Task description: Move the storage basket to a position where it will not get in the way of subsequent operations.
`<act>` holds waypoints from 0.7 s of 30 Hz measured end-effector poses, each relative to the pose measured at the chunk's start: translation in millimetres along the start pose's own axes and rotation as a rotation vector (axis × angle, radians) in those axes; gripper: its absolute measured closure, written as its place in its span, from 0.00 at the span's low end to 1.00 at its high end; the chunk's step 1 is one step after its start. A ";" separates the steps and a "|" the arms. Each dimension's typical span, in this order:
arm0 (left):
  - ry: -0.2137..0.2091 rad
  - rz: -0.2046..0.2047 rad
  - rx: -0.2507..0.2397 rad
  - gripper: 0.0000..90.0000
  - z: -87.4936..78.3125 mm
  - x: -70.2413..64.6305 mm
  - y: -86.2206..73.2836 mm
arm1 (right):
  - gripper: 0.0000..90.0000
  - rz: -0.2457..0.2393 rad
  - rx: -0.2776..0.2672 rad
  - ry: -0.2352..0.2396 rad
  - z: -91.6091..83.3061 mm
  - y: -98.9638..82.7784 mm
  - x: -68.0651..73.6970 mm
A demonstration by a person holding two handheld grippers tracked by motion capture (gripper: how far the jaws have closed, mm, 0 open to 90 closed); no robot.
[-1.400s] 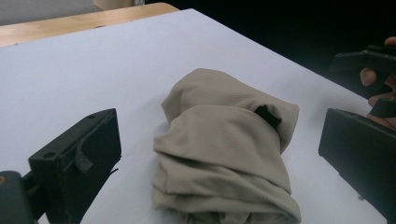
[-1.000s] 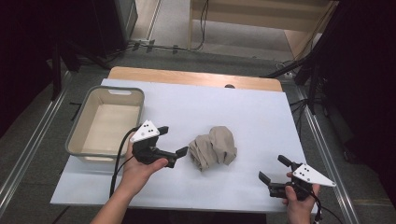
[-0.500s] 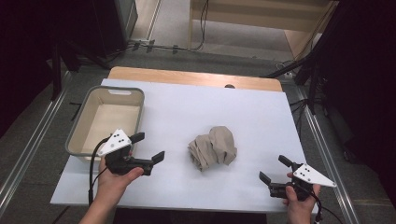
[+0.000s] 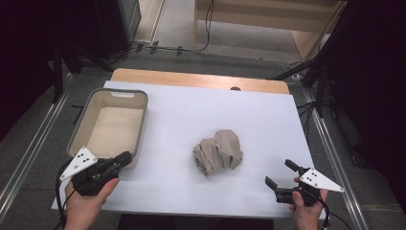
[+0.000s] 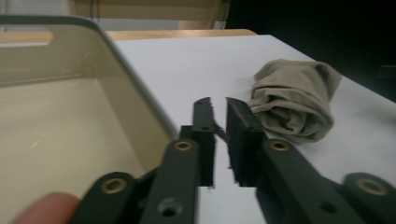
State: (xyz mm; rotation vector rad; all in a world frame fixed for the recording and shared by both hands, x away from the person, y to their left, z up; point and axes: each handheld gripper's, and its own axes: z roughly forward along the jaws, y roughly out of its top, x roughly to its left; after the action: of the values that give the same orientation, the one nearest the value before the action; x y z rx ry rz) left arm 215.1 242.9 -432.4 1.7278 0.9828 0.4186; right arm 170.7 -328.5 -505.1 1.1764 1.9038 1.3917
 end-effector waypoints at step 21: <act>0.114 -0.007 0.061 1.00 -41.7 40.0 -45.2 | 0.00 0.002 0.006 -0.004 0.6 0.1 1.2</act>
State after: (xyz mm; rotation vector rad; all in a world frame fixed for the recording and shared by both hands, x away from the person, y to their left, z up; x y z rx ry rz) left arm 191.9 304.6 -464.5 1.7705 1.0932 0.4919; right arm 170.6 -327.2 -505.1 1.1828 1.9060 1.3843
